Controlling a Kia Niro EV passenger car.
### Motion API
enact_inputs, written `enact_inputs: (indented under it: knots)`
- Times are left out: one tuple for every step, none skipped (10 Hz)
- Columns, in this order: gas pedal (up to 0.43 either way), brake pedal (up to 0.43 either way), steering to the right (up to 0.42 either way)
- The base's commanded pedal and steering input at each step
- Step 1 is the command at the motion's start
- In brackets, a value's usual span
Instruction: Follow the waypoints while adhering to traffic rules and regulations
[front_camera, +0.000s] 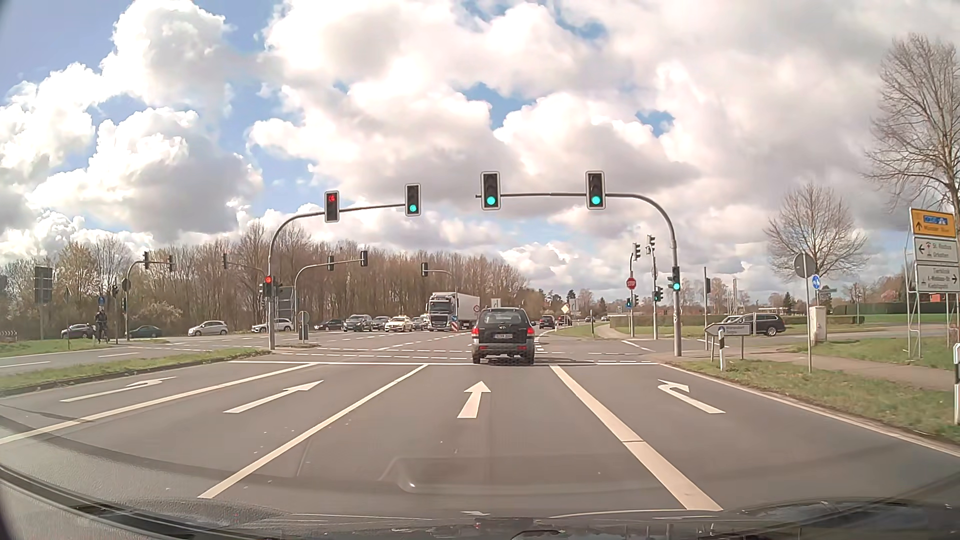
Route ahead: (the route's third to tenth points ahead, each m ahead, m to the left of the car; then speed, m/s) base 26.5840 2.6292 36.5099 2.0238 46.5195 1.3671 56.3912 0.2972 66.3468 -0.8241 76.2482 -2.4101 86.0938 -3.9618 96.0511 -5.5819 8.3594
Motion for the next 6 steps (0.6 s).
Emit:
enact_inputs:
  knots:
    - [0.228, 0.0, -0.001]
    - [0.22, 0.0, -0.001]
    - [0.22, 0.0, -0.001]
    - [0.22, 0.0, -0.001]
    - [0.22, 0.0, -0.001]
    - [0.22, 0.0, 0.0]
